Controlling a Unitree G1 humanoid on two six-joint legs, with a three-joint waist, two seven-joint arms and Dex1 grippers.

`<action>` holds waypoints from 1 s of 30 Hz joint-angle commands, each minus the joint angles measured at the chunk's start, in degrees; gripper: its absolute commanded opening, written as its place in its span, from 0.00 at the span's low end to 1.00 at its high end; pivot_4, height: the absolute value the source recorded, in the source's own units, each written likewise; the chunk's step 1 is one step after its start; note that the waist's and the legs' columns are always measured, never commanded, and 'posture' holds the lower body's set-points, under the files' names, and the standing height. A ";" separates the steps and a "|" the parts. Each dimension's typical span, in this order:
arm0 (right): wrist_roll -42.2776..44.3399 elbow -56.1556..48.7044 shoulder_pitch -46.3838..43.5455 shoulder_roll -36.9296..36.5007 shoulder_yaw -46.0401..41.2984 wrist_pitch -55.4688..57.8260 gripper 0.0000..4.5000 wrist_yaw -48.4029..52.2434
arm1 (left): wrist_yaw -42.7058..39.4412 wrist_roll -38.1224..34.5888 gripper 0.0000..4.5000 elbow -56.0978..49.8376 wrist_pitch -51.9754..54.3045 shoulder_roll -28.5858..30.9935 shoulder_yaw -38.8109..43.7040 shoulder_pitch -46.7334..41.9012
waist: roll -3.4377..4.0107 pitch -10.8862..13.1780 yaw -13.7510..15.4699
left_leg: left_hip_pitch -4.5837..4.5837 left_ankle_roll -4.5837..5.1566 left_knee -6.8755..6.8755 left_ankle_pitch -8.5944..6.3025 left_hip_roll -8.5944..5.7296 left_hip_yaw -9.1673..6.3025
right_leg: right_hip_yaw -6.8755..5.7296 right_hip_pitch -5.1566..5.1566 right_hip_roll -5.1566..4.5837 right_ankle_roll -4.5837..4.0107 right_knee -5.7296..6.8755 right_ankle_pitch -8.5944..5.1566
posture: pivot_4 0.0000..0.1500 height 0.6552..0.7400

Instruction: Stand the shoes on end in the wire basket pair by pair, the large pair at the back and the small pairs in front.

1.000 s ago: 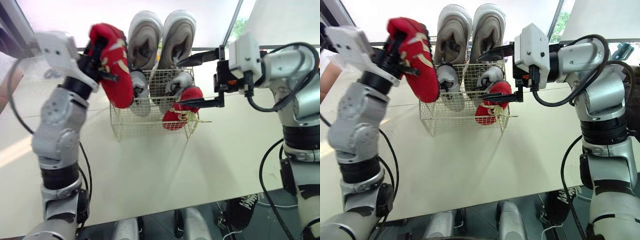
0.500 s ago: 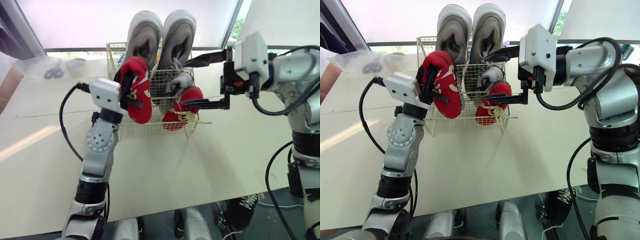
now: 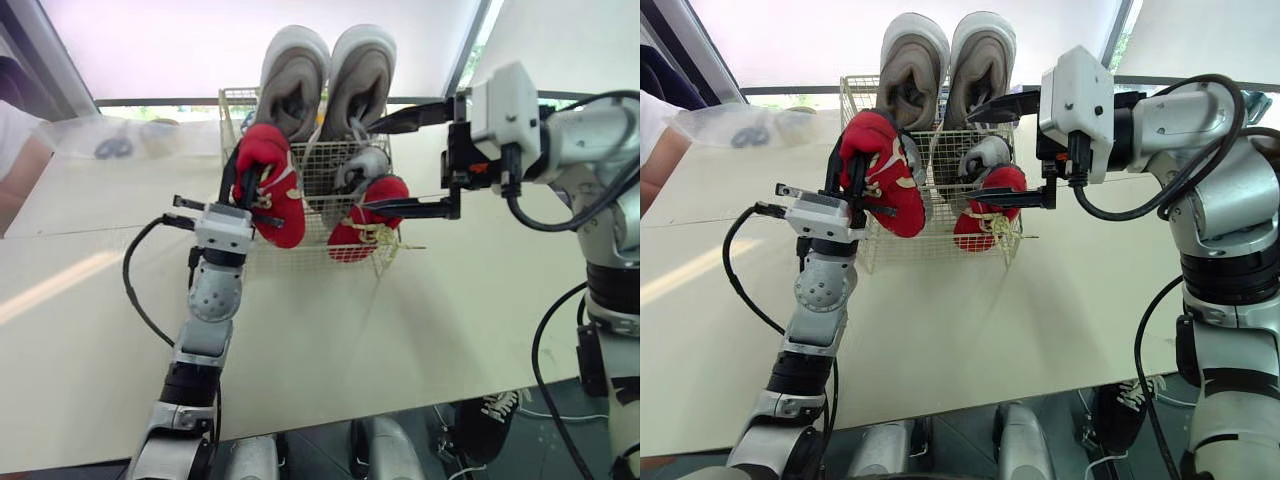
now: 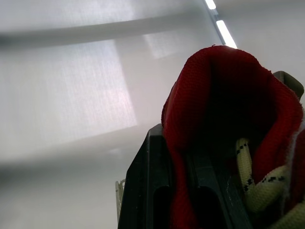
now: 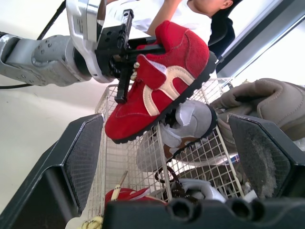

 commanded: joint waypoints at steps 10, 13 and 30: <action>0.76 -0.68 -1.73 -0.50 -1.64 -0.68 1.00 0.03 | -1.53 1.30 0.01 5.01 -1.76 -0.25 -2.92 0.53 | -0.01 0.01 0.30 | -0.12 0.00 0.01 0.00 0.01 0.00 | 0.00 -0.12 -0.02 0.00 0.01 0.00 | 1.00 1.00; 0.72 -0.69 -1.59 -0.62 -1.69 -0.74 1.00 0.08 | -4.13 -2.28 0.01 4.42 1.04 -0.93 -3.01 2.49 | -0.01 0.01 0.24 | -0.12 -0.01 0.01 -0.01 0.01 0.00 | 0.00 -0.11 -0.02 -0.01 0.00 0.00 | 1.00 1.00; 0.46 0.08 -1.01 -0.33 -1.66 -1.36 1.00 0.04 | -13.54 -15.00 0.98 -16.15 19.28 3.57 2.04 15.83 | 0.02 0.01 0.07 | -0.07 -0.14 -0.04 -0.08 0.04 -0.02 | 0.00 -0.15 0.00 -0.02 0.01 -0.02 | 1.00 1.00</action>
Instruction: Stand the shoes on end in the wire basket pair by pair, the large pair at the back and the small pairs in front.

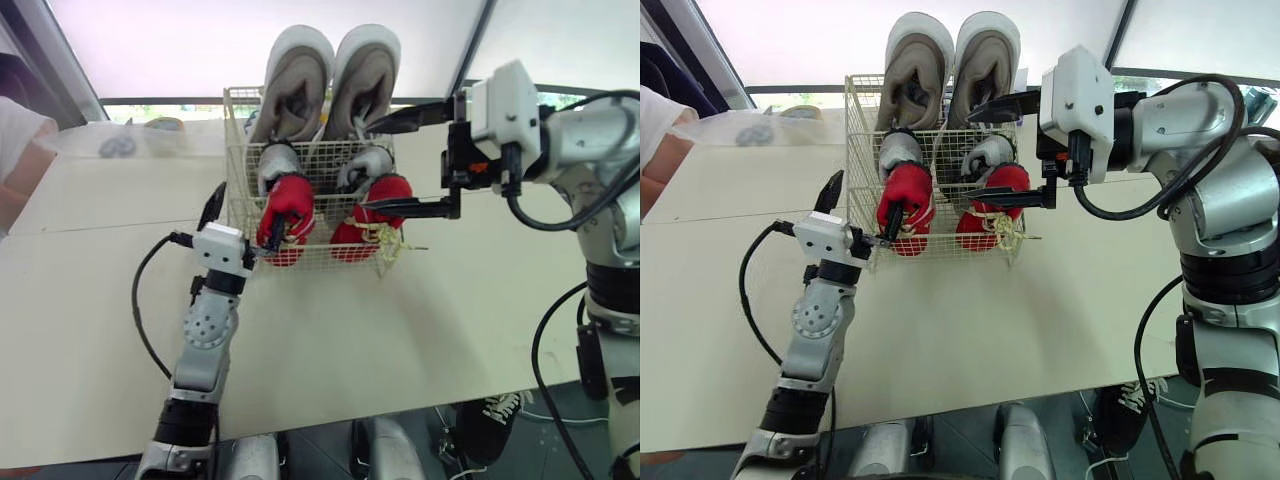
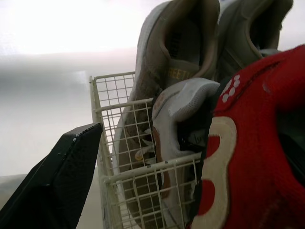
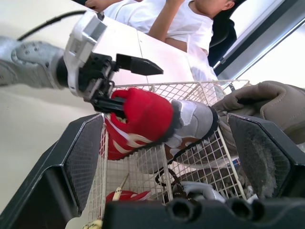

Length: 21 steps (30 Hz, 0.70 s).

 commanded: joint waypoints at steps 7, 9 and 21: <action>0.11 0.35 -0.82 -0.05 -1.40 -2.30 1.00 -0.07 | -7.49 -10.01 0.98 -16.72 12.91 7.22 5.84 5.26 | 0.01 0.01 -0.03 | -0.08 -0.03 -0.03 -0.02 0.01 0.01 | 0.00 -0.08 -0.01 0.00 -0.05 0.00 | 1.00 1.00; 0.15 0.60 -0.79 -0.01 -1.39 -2.61 1.00 -0.06 | -8.86 -14.32 0.98 -20.44 17.49 9.23 8.00 5.95 | 0.03 0.03 -0.06 | -0.10 -0.04 -0.06 -0.02 0.02 0.03 | 0.01 -0.14 0.00 -0.01 -0.04 -0.01 | 1.00 1.00; 0.48 1.14 1.80 -1.76 -3.14 -2.87 1.00 -0.36 | -25.17 -53.18 0.98 -29.83 50.90 34.52 26.43 11.54 | 0.08 0.10 -0.16 | -0.19 -0.06 -0.11 -0.02 0.05 0.05 | 0.00 -0.23 0.03 0.01 -0.08 -0.03 | 1.00 1.00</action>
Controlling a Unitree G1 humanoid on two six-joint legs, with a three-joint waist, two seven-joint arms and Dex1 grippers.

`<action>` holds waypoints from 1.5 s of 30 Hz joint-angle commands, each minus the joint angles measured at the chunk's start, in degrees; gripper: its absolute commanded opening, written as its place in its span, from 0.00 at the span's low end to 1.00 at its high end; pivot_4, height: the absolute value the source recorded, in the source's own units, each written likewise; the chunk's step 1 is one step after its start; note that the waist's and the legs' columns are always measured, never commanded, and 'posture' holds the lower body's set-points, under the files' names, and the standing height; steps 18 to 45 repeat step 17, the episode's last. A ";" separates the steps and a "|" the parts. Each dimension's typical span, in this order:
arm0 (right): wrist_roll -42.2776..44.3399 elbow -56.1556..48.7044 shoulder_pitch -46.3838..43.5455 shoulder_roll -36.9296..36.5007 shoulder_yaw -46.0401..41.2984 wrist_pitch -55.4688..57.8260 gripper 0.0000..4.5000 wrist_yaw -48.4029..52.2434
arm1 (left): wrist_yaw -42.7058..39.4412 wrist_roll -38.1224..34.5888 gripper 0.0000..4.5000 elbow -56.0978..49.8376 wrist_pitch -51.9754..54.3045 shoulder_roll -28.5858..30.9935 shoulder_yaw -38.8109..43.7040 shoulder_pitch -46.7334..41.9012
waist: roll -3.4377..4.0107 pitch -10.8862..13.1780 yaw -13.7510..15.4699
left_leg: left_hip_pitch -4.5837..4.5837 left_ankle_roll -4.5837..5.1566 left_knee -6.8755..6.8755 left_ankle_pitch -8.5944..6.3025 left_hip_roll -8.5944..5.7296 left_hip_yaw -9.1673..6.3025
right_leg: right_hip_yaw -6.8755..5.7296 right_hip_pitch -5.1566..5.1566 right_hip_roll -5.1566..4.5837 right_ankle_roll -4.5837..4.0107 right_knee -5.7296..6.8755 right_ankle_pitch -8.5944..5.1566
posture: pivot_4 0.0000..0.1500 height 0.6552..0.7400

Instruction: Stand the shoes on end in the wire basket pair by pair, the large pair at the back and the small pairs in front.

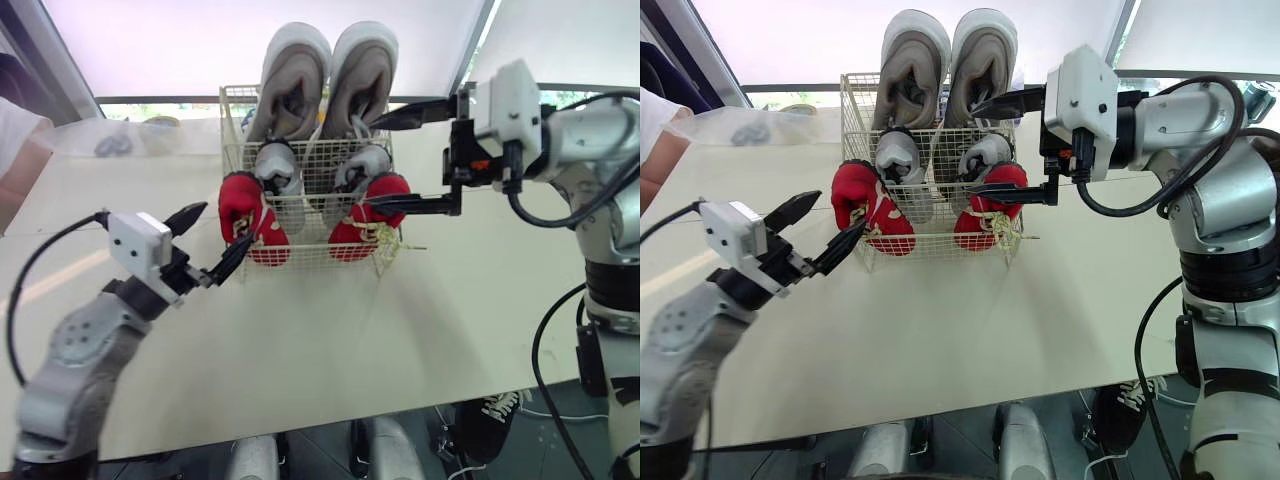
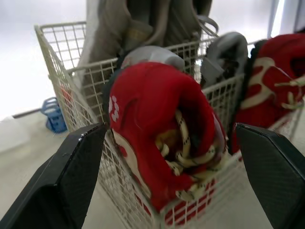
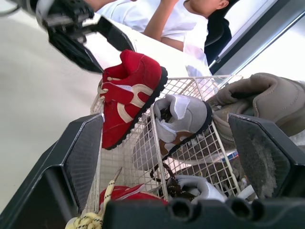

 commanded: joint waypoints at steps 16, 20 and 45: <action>1.72 -1.46 12.12 -13.52 -12.21 3.09 1.00 0.51 | -16.43 -18.10 0.98 9.05 18.62 23.19 14.62 -9.12 | 0.17 0.12 0.09 | -0.53 -0.11 -0.10 -0.01 0.01 0.21 | 0.00 -0.61 -0.01 -0.04 -0.03 0.03 | 1.00 1.00; 1.64 -1.31 13.01 -14.22 -12.71 2.83 1.00 0.74 | -17.45 -18.34 0.98 9.45 19.07 23.60 14.68 -9.24 | 0.17 0.12 0.09 | -0.53 -0.12 -0.10 -0.01 0.01 0.20 | 0.01 -0.61 -0.01 -0.03 -0.02 0.03 | 1.00 1.00; 1.64 -1.31 13.01 -14.22 -12.71 2.83 1.00 0.74 | -17.45 -18.34 0.98 9.45 19.07 23.60 14.68 -9.24 | 0.17 0.12 0.09 | -0.53 -0.12 -0.10 -0.01 0.01 0.20 | 0.01 -0.61 -0.01 -0.03 -0.02 0.03 | 1.00 1.00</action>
